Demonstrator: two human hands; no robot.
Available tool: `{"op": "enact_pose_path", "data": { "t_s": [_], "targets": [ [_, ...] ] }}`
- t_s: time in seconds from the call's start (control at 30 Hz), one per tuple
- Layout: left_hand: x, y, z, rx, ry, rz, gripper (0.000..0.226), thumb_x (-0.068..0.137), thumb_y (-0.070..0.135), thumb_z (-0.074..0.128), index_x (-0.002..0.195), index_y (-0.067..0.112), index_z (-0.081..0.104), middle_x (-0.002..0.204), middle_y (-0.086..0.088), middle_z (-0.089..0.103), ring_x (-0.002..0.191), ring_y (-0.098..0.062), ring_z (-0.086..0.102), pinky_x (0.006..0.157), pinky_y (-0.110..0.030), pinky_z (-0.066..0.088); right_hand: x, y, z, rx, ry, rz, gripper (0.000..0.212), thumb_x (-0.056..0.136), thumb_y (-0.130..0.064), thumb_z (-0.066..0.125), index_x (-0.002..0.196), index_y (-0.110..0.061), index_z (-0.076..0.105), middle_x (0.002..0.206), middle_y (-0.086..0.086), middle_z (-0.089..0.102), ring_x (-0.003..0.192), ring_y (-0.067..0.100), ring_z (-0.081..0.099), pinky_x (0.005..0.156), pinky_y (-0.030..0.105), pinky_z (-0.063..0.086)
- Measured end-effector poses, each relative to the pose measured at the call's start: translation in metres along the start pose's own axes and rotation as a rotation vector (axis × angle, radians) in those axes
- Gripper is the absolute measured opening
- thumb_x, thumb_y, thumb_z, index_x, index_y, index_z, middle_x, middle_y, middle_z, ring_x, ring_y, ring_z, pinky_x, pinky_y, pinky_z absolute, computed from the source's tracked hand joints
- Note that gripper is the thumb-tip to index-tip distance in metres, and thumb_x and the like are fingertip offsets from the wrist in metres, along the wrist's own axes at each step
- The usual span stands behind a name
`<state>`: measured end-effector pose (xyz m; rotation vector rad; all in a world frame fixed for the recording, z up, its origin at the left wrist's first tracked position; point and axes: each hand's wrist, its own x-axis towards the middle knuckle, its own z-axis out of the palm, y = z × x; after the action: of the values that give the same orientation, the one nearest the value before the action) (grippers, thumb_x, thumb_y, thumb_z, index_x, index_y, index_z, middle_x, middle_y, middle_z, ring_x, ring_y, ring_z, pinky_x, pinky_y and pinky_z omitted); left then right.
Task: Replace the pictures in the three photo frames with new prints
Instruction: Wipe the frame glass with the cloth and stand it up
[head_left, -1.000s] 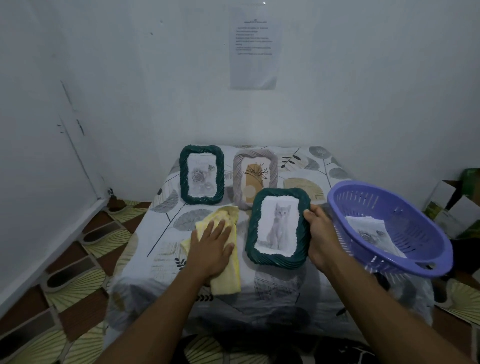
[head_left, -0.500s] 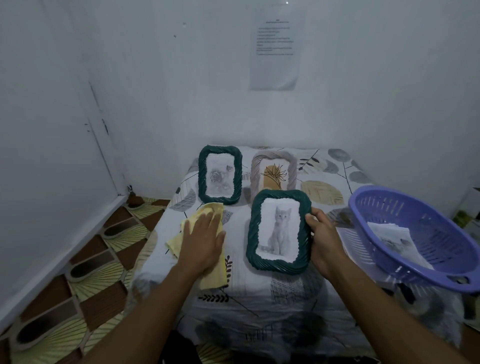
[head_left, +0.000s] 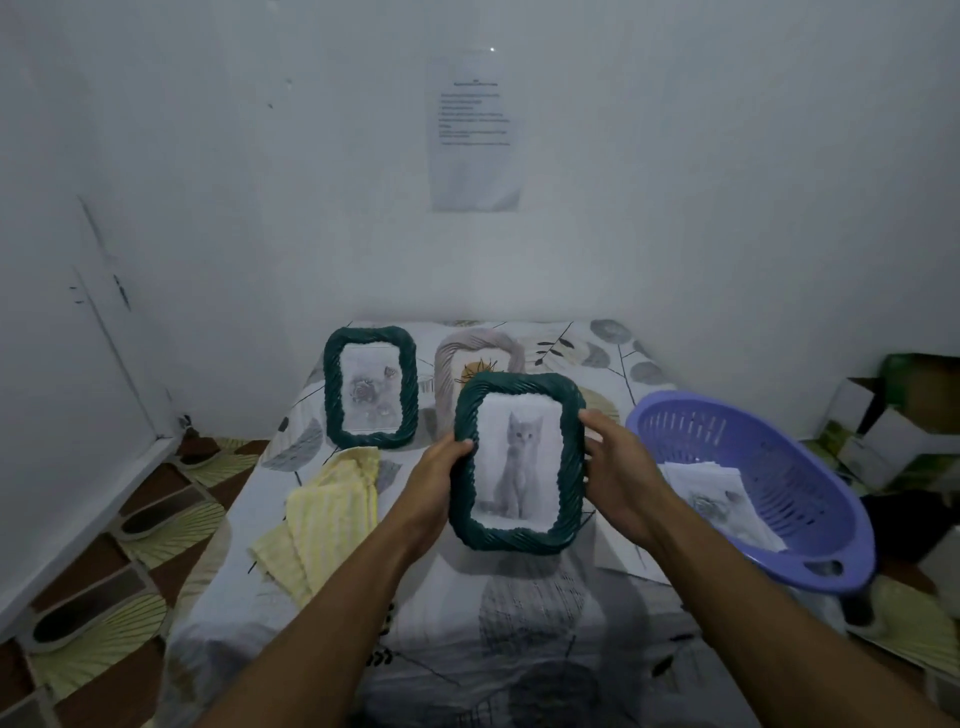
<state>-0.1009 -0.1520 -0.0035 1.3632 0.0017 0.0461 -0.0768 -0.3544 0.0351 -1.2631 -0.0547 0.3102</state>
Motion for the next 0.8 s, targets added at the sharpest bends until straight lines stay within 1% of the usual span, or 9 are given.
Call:
{"op": "enact_pose_path", "data": {
  "t_s": [0.07, 0.17, 0.27, 0.33, 0.4, 0.43, 0.57, 0.67, 0.8],
  "targets": [
    [0.007, -0.001, 0.003, 0.014, -0.037, 0.032, 0.035, 0.097, 0.022, 0.041, 0.108, 0.041, 0.069, 0.115, 0.004, 0.071, 0.108, -0.018, 0.066, 0.096, -0.041, 0.049, 0.007, -0.015, -0.003, -0.060, -0.011, 0.002, 0.031, 0.093, -0.045, 0.052, 0.116, -0.029, 0.066, 0.115, 0.002, 0.068, 0.097, 0.024, 0.061, 0.073, 0.036, 0.049],
    [0.020, 0.003, 0.009, -0.016, -0.095, 0.046, 0.035, 0.098, 0.023, 0.041, 0.107, 0.043, 0.069, 0.114, 0.008, 0.071, 0.107, -0.014, 0.066, 0.090, -0.034, 0.052, 0.022, -0.034, -0.006, -0.115, 0.016, -0.018, 0.030, 0.094, -0.050, 0.051, 0.108, -0.033, 0.070, 0.107, 0.000, 0.071, 0.101, 0.023, 0.063, 0.073, 0.036, 0.051],
    [0.031, 0.000, 0.010, 0.097, -0.108, 0.072, 0.029, 0.100, 0.036, 0.038, 0.104, 0.021, 0.064, 0.102, 0.008, 0.072, 0.101, -0.016, 0.065, 0.091, -0.036, 0.052, 0.038, -0.056, -0.016, -0.145, 0.071, -0.080, 0.032, 0.096, -0.045, 0.049, 0.107, -0.024, 0.070, 0.104, 0.004, 0.067, 0.098, 0.024, 0.060, 0.072, 0.038, 0.049],
    [0.032, -0.011, 0.006, 0.393, -0.091, 0.172, 0.035, 0.099, 0.047, 0.034, 0.099, 0.020, 0.056, 0.094, 0.011, 0.066, 0.089, -0.009, 0.063, 0.084, -0.027, 0.051, 0.050, -0.076, -0.026, -0.111, 0.129, -0.112, 0.035, 0.095, -0.044, 0.050, 0.112, -0.019, 0.068, 0.097, 0.004, 0.064, 0.088, 0.022, 0.059, 0.068, 0.036, 0.048],
    [0.030, -0.034, -0.002, 0.802, -0.043, 0.315, 0.021, 0.099, 0.045, 0.036, 0.097, 0.031, 0.053, 0.096, 0.010, 0.061, 0.086, -0.006, 0.059, 0.072, -0.016, 0.045, 0.063, -0.095, -0.036, -0.096, 0.164, -0.125, 0.037, 0.096, -0.043, 0.048, 0.119, -0.019, 0.065, 0.094, 0.003, 0.062, 0.083, 0.021, 0.058, 0.065, 0.034, 0.047],
    [0.028, -0.046, -0.006, 0.962, -0.024, 0.380, 0.016, 0.099, 0.040, 0.039, 0.098, 0.032, 0.053, 0.097, 0.008, 0.060, 0.087, -0.008, 0.057, 0.071, -0.017, 0.044, 0.070, -0.102, -0.041, -0.104, 0.176, -0.128, 0.036, 0.096, -0.043, 0.047, 0.118, -0.021, 0.065, 0.093, 0.001, 0.061, 0.082, 0.020, 0.058, 0.063, 0.033, 0.046],
    [0.030, -0.081, -0.017, 1.343, -0.013, 0.547, 0.031, 0.093, 0.037, 0.049, 0.112, 0.017, 0.064, 0.120, -0.001, 0.062, 0.110, -0.019, 0.056, 0.094, -0.034, 0.044, 0.098, -0.106, -0.054, -0.145, 0.216, -0.109, 0.025, 0.095, -0.039, 0.048, 0.102, -0.022, 0.064, 0.085, -0.001, 0.057, 0.075, 0.019, 0.055, 0.058, 0.031, 0.043],
    [0.034, -0.091, -0.021, 1.444, -0.007, 0.388, 0.051, 0.095, 0.048, 0.038, 0.137, 0.021, 0.050, 0.147, -0.001, 0.044, 0.137, -0.017, 0.037, 0.114, -0.041, 0.026, 0.118, -0.098, -0.060, -0.115, 0.254, -0.082, 0.020, 0.090, -0.036, 0.050, 0.085, -0.022, 0.063, 0.075, -0.003, 0.057, 0.068, 0.018, 0.055, 0.057, 0.028, 0.044],
    [0.037, -0.096, -0.023, 1.466, -0.002, 0.335, 0.059, 0.094, 0.053, 0.030, 0.143, 0.024, 0.042, 0.155, 0.000, 0.033, 0.144, -0.015, 0.025, 0.118, -0.041, 0.015, 0.143, -0.092, -0.064, -0.151, 0.314, -0.053, 0.019, 0.084, -0.036, 0.049, 0.073, -0.023, 0.056, 0.067, -0.004, 0.054, 0.065, 0.018, 0.051, 0.064, 0.031, 0.040]
  ]
}}
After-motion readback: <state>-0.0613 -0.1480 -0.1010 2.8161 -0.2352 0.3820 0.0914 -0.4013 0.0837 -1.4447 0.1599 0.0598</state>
